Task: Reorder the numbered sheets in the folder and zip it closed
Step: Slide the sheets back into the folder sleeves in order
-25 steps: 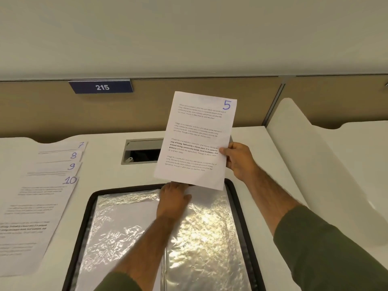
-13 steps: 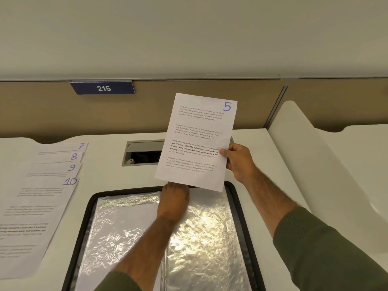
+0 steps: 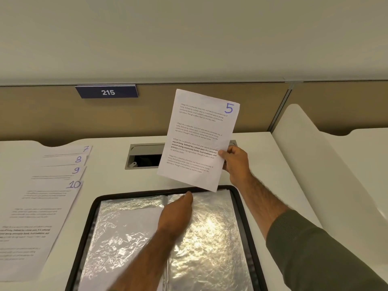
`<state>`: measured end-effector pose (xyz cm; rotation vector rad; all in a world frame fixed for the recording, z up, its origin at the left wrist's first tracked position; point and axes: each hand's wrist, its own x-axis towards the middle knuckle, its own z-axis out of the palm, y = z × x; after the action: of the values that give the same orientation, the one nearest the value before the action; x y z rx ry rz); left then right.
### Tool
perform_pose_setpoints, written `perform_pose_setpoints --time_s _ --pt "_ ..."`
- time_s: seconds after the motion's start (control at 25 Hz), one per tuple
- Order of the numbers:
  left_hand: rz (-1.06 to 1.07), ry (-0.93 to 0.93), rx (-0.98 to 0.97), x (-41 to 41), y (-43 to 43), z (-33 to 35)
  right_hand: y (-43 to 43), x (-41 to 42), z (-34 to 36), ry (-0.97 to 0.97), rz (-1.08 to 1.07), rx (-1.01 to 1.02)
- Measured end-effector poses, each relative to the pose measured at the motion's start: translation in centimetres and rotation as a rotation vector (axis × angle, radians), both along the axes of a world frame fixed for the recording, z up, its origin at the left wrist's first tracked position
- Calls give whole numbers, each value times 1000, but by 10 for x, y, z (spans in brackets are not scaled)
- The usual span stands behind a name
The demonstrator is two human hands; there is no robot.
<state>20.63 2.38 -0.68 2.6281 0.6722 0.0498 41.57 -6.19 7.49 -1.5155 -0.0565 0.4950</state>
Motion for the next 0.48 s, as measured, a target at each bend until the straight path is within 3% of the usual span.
perform_pose_setpoints --time_s 0.48 --pt "-8 -56 10 -2 8 5 7 -7 -28 -14 77 -57"
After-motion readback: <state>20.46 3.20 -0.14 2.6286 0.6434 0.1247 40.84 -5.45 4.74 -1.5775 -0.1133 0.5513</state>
